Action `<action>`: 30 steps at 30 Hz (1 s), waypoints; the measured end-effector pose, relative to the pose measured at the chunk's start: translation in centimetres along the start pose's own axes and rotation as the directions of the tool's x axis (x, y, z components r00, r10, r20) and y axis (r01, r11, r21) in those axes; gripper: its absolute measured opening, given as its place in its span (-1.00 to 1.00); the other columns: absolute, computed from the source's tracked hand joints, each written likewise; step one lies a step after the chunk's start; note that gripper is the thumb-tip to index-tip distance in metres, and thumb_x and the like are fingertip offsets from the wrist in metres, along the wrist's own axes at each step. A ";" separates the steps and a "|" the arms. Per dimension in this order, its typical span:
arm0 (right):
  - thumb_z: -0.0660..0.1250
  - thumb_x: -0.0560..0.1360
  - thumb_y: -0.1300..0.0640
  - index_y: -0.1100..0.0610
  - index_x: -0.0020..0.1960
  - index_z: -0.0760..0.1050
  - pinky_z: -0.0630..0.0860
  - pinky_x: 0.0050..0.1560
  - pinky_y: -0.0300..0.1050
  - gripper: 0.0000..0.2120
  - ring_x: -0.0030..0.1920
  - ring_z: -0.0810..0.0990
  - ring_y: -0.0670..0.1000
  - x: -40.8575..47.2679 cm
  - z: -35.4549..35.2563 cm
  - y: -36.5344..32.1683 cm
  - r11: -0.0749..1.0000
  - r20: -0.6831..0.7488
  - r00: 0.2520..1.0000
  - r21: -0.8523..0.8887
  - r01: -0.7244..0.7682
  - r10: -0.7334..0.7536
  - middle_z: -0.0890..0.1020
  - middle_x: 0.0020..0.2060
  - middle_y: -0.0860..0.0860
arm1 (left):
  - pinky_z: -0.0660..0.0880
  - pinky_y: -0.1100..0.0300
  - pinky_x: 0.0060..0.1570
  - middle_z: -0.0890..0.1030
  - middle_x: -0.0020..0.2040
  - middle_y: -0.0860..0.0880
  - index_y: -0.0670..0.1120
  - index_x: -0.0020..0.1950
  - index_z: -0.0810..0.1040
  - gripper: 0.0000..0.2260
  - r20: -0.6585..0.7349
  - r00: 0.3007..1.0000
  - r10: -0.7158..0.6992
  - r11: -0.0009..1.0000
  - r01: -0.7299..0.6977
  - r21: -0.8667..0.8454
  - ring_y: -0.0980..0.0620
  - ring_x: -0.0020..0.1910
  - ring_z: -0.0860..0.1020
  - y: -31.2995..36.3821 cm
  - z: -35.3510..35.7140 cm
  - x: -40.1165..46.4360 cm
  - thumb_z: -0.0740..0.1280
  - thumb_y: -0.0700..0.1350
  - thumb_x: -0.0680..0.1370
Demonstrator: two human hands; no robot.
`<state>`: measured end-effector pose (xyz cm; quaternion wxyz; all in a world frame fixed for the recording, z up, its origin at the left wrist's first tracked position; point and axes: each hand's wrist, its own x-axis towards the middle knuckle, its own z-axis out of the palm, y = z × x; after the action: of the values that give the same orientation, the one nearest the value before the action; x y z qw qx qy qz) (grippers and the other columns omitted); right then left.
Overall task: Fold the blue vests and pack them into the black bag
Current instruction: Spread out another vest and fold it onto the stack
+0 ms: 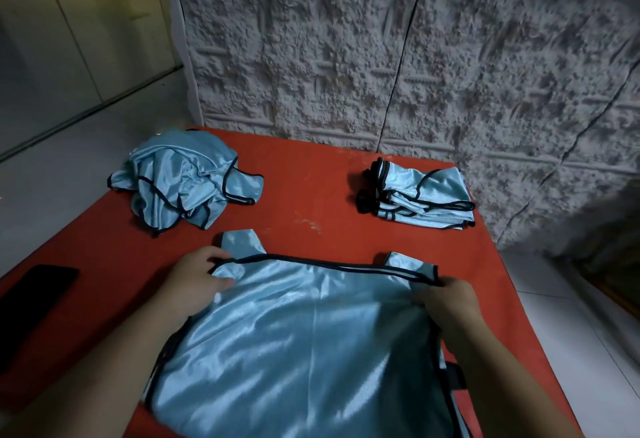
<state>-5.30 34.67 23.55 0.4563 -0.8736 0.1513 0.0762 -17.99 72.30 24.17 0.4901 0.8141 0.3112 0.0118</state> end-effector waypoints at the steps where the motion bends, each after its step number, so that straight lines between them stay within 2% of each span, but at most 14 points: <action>1: 0.46 0.35 0.14 0.23 -0.05 0.64 0.60 -0.18 0.02 -0.78 -0.21 0.66 0.18 -0.1 -0.6 0.1 0.990 -0.023 1.000 -0.141 0.004 -0.007 0.68 -0.28 0.10 | 0.56 0.09 -0.01 0.58 0.17 -0.05 0.09 0.17 0.58 -0.60 0.054 0.999 0.005 0.999 -0.007 0.037 -0.01 0.07 0.60 0.0 0.2 0.1 0.55 -0.26 0.43; 4: 0.46 0.38 0.02 0.20 0.17 0.48 0.53 -0.04 -0.01 -0.56 0.00 0.63 0.23 -0.2 -1.9 0.5 0.912 -0.016 0.998 -0.408 0.048 -0.060 0.65 -0.03 0.15 | 0.56 0.11 0.00 0.55 0.13 -0.02 0.07 0.20 0.55 -0.56 0.116 0.993 0.001 0.986 -0.021 0.166 -0.01 0.08 0.58 -0.1 0.8 0.4 0.54 -0.28 0.42; 6: 0.52 0.37 -0.04 0.07 0.41 0.37 0.48 0.12 0.02 -0.33 0.16 0.56 0.25 -0.4 -2.5 0.7 0.862 -0.013 0.987 -0.490 0.131 -0.158 0.57 0.14 0.19 | 0.59 0.04 0.02 0.64 0.04 -0.04 0.03 0.14 0.57 -0.61 0.040 0.998 0.046 0.977 -0.053 0.207 0.01 -0.03 0.62 0.0 1.0 1.0 0.52 -0.27 0.40; 7: 0.53 0.36 -0.06 0.01 0.45 0.38 0.46 0.20 0.03 -0.29 0.20 0.53 0.24 -0.4 -2.6 0.7 0.825 0.000 0.973 -0.529 0.198 -0.232 0.54 0.17 0.18 | 0.59 0.04 0.04 0.65 0.02 -0.03 0.02 0.13 0.59 -0.65 -0.008 0.998 0.068 0.961 -0.063 0.268 0.00 -0.04 0.62 0.2 1.2 1.2 0.53 -0.21 0.40; 9: 0.47 0.34 -0.15 -0.09 0.32 0.55 0.50 0.23 0.03 -0.44 0.19 0.54 0.19 -0.1 -2.5 0.9 0.749 0.086 0.941 -0.584 0.313 -0.326 0.56 0.14 0.09 | 0.51 0.05 0.16 0.58 0.09 -0.05 0.01 0.17 0.60 -0.66 -0.079 0.987 0.138 0.854 -0.078 0.515 -0.07 0.11 0.55 0.7 1.5 1.3 0.51 0.01 0.42; 10: 0.38 0.30 -0.26 -0.12 0.21 0.61 0.53 0.17 0.03 -0.49 0.15 0.56 0.16 0.0 -2.3 1.1 0.717 0.133 0.943 -0.619 0.319 -0.305 0.59 0.07 0.04 | 0.45 0.05 0.22 0.54 0.14 -0.08 0.01 0.20 0.59 -0.65 -0.079 0.983 0.165 0.795 -0.085 0.601 -0.11 0.18 0.50 0.8 1.9 1.4 0.48 0.08 0.46; 11: 0.27 0.27 -0.35 -0.14 0.13 0.64 0.56 0.10 0.03 -0.47 0.11 0.57 0.14 0.1 -2.2 1.4 0.694 0.167 0.947 -0.647 0.316 -0.276 0.60 0.01 0.01 | 0.42 0.05 0.24 0.51 0.16 -0.10 -0.02 0.22 0.58 -0.65 -0.074 0.982 0.174 0.782 -0.092 0.617 -0.14 0.21 0.48 0.9 2.2 1.5 0.46 0.09 0.49; 13: 0.19 0.26 -0.44 -0.15 0.11 0.65 0.56 0.07 0.01 -0.41 0.07 0.58 0.14 0.4 -2.0 1.9 0.695 0.168 0.948 -0.647 0.314 -0.272 0.61 -0.05 0.03 | 0.43 0.08 0.16 0.51 0.08 -0.06 -0.02 0.15 0.59 -0.74 -0.064 0.979 0.192 0.822 -0.125 0.556 -0.10 0.16 0.51 0.9 2.7 1.5 0.47 0.04 0.51; 15: 0.33 0.34 -0.44 -0.14 0.05 0.68 0.55 0.02 -0.05 -0.52 0.00 0.61 0.14 0.3 -2.0 1.7 0.688 0.166 0.929 -0.632 0.358 -0.331 0.62 -0.09 0.05 | 0.47 0.11 0.05 0.52 -0.02 0.03 0.08 -0.04 0.58 -0.86 -0.068 0.973 0.223 0.869 -0.166 0.466 -0.05 0.07 0.55 0.7 2.7 1.4 0.51 -0.04 0.49; 18: 0.52 0.43 -0.13 -0.03 0.02 0.72 0.44 -0.03 -0.17 -0.76 0.00 0.62 0.10 0.0 -1.6 1.3 0.693 0.222 0.887 -0.559 0.456 -0.405 0.64 -0.04 0.03 | 0.48 0.12 0.01 0.55 -0.04 0.06 0.13 -0.15 0.56 -0.79 -0.044 0.966 0.254 0.878 -0.211 0.430 0.00 0.02 0.57 0.6 2.8 0.9 0.53 -0.13 0.47; 20: 0.53 0.45 0.03 0.00 0.12 0.70 0.42 0.01 -0.18 -0.75 0.06 0.61 0.12 0.0 -1.2 1.3 0.692 0.234 0.869 -0.530 0.491 -0.436 0.63 0.04 0.03 | 0.52 0.12 0.01 0.62 -0.04 0.04 0.07 -0.11 0.61 -0.87 -0.074 0.962 0.263 0.877 -0.207 0.434 0.00 -0.02 0.59 0.9 3.0 0.7 0.53 -0.12 0.48; 23: 0.42 0.47 -0.07 -0.17 0.21 0.64 0.45 0.13 -0.05 -0.69 0.10 0.51 0.16 0.7 -0.6 2.1 0.639 0.177 0.888 -0.636 0.433 -0.425 0.56 0.05 0.05 | 0.60 0.10 -0.17 0.65 -0.26 0.05 -0.04 -0.21 0.65 -0.91 -0.090 0.966 0.244 0.847 -0.167 0.504 0.04 -0.24 0.61 1.5 3.0 0.7 0.49 -0.09 0.48; 27: 0.42 0.39 -0.24 -0.20 0.07 0.66 0.41 0.09 -0.04 -0.72 0.08 0.46 0.14 0.8 -0.7 2.2 0.638 0.108 0.919 -0.689 0.344 -0.379 0.56 -0.03 0.02 | 0.59 0.10 -0.29 0.62 -0.39 0.02 -0.11 -0.32 0.62 -0.85 -0.037 0.975 0.220 0.854 -0.174 0.491 0.04 -0.35 0.60 2.1 2.7 0.5 0.50 -0.14 0.43; 30: 0.50 0.38 -0.07 -0.10 -0.06 0.65 0.40 0.05 -0.06 -0.85 0.02 0.47 0.14 -0.4 -1.6 1.0 0.703 0.068 0.895 -0.594 0.391 -0.440 0.53 -0.02 0.00 | 0.46 0.17 -0.38 0.61 -0.38 -0.07 -0.13 -0.28 0.60 -0.86 -0.023 0.970 0.241 0.918 -0.220 0.331 0.04 -0.42 0.53 2.3 2.1 0.4 0.49 -0.21 0.46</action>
<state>-5.98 32.88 23.77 0.1587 -0.9851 -0.0630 -0.0199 -15.83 70.11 24.79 0.3338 0.9141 0.2261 0.0438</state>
